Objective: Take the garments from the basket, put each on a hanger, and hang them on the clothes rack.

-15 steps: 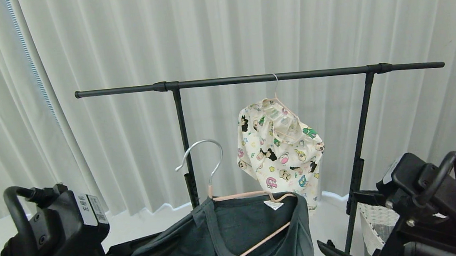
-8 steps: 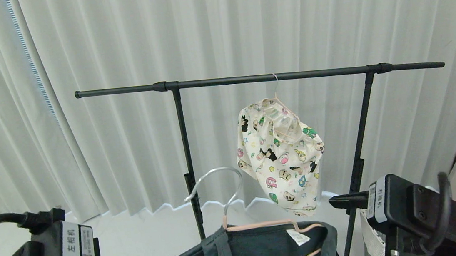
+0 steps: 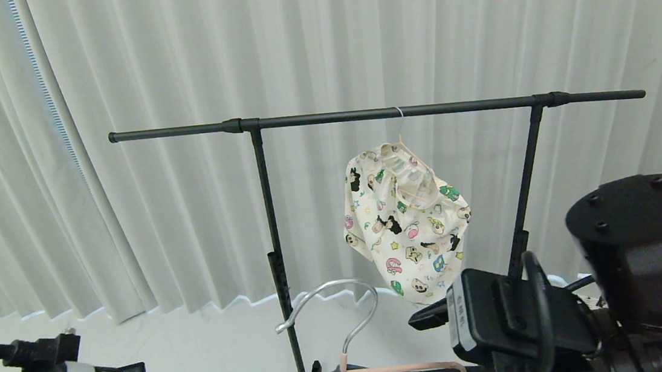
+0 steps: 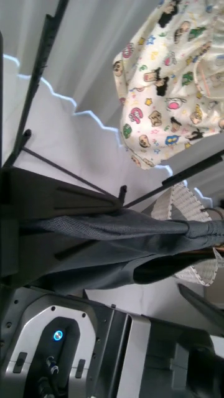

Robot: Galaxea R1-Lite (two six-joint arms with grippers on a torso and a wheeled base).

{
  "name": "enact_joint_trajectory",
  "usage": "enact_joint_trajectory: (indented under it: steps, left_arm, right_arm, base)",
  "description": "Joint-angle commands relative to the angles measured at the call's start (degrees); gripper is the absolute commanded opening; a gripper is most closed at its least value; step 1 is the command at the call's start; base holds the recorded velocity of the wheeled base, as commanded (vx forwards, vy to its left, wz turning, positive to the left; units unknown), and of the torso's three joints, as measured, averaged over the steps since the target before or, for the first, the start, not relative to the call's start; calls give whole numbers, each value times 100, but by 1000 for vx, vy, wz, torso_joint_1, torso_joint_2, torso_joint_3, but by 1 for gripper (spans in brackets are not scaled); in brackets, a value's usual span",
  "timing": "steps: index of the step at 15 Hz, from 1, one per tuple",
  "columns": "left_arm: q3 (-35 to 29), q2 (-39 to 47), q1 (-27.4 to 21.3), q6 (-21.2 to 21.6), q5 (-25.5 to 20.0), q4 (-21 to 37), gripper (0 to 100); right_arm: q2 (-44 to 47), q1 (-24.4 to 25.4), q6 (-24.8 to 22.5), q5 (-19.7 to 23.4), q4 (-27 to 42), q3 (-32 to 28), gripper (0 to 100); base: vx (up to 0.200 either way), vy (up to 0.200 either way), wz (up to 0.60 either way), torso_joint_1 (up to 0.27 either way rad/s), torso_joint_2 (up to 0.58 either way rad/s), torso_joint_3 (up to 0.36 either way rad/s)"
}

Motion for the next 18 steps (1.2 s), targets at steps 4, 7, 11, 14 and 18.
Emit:
enact_joint_trajectory:
  steps: [4, 7, 11, 14, 18]
  left_arm:
    - [-10, -101, -43, 137, -3, -3, 0]
    - [-10, -145, -52, 137, -3, -3, 0]
    - [16, -207, -52, 137, -3, -3, 0]
    - [51, -242, -43, 146, 5, -3, 0]
    - [77, -154, 1, 137, 181, -3, 100]
  right_arm:
    - [450, -13, 3, 100, 40, -170, 100]
    - [450, -22, 3, 91, 32, -170, 0]
    - [450, -101, -6, 38, 5, -179, 0]
    - [441, -136, -155, 3, -39, -179, 0]
    - [247, -180, -542, -58, -109, -179, 0]
  base:
    - [0, 0, 0, 0, 0, 0]
    - [0, 0, 0, 0, 0, 0]
    - [0, 0, 0, 0, 0, 0]
    - [0, 0, 0, 0, 0, 0]
    - [0, 0, 0, 0, 0, 0]
